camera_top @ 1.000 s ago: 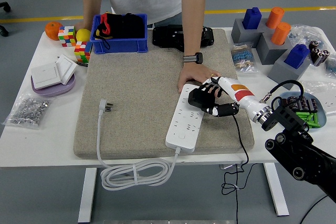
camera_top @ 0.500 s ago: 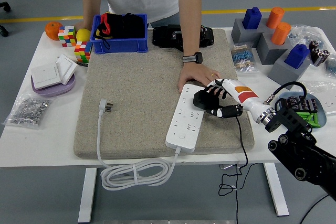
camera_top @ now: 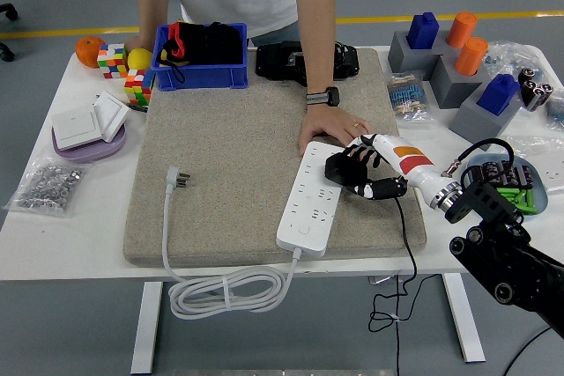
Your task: Press the white button,pick up the black plug,place it near the board,insert it into the board
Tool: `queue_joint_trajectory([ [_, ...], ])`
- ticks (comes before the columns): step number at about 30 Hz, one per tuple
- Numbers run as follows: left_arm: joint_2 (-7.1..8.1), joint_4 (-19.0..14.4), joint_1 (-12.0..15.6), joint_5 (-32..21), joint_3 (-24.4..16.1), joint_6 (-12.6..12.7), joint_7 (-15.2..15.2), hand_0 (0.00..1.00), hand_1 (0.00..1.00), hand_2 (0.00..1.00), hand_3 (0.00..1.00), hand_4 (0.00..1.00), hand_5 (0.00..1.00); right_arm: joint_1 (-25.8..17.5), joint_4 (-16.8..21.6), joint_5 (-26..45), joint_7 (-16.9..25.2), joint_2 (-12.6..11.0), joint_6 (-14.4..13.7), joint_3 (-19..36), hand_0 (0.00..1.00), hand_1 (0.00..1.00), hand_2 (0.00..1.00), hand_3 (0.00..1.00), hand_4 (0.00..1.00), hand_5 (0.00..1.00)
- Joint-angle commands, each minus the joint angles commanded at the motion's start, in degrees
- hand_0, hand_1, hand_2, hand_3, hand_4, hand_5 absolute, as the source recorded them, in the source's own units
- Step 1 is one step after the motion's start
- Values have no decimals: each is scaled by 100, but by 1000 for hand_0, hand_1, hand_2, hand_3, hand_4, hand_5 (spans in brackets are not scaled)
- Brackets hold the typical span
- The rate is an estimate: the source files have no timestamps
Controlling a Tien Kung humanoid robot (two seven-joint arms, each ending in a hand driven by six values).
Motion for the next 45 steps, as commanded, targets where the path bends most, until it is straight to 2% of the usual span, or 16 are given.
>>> queue_joint_trajectory([
  [2,0,0,0,3,-5,0,3,743,721,696,764,685,288,2,10,12,20,2,1,-6,399,330,385,542,778,2],
  [3,-2,0,-3,12,-14,1,5,742,720,695,764,685,287,7,14,17,34,3,-2,-11,414,405,445,556,833,2],
  [9,4,0,-13,2,0,2,-1,742,720,695,764,685,287,23,17,41,108,0,-26,-10,414,405,445,556,833,2],
  [10,4,0,-12,-2,6,1,-1,742,720,695,764,685,287,26,15,40,111,-1,-25,-7,445,453,479,561,885,2],
  [28,-4,0,-2,-1,10,-1,4,742,721,695,765,684,287,35,-116,-45,66,12,-53,-11,450,459,486,569,836,2],
  [45,-4,0,-8,0,15,0,6,742,720,695,765,684,287,46,-103,-77,14,13,-9,-17,468,479,503,578,872,2],
])
